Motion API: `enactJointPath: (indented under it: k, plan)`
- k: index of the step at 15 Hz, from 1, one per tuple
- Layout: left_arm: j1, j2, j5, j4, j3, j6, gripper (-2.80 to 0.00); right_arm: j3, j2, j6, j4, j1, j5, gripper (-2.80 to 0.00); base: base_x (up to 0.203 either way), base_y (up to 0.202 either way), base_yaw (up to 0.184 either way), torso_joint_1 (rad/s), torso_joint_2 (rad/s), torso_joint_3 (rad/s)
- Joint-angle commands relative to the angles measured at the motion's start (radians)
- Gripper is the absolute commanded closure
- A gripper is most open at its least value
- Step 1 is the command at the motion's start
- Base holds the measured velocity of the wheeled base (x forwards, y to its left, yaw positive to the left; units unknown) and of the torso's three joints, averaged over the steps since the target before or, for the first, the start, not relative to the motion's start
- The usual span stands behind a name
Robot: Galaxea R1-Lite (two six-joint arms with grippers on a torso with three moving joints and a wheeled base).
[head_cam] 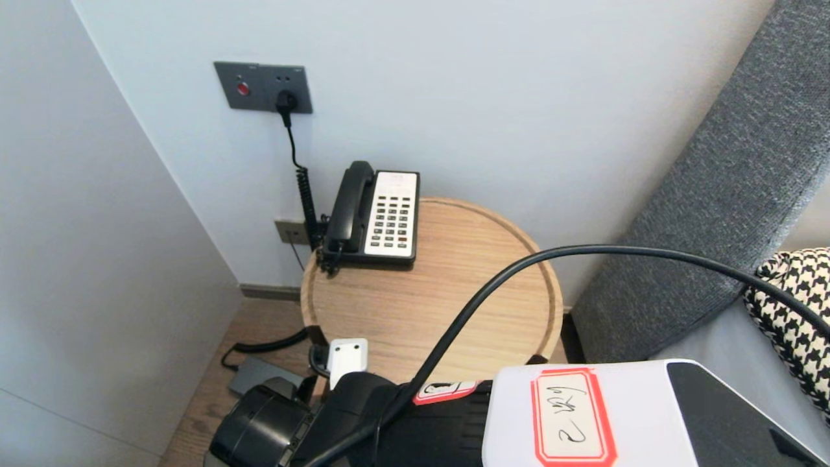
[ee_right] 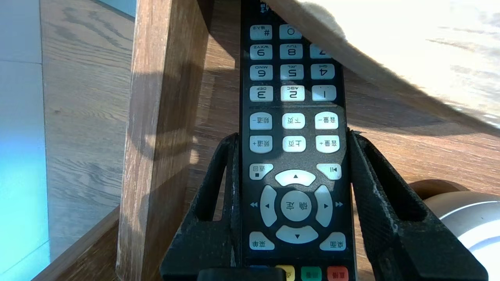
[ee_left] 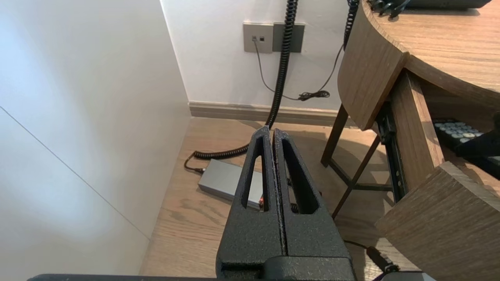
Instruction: Put the remote controls on the table in the drawer one by one
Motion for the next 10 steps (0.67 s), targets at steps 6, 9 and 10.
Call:
enactJointPath:
  k: [6, 9, 10]
  plan:
    - [0.0, 0.0, 0.0, -0.001, 0.012, 0.0, 0.0, 0.001, 0.023, 0.004, 0.002, -0.002, 0.008, 0.0, 0.0, 0.0, 0.0, 0.0, 0.0, 0.0]
    - [0.0, 0.0, 0.0, -0.001, 0.012, 0.0, 0.0, 0.001, 0.037, 0.005, 0.002, -0.004, 0.015, 0.0, 0.0, 0.0, 0.0, 0.0, 0.0, 0.0]
    - [0.0, 0.0, 0.0, -0.001, 0.012, 0.0, 0.0, 0.001, 0.039, 0.005, 0.002, -0.004, 0.015, 0.0, 0.0, 0.0, 0.0, 0.0, 0.0, 0.0]
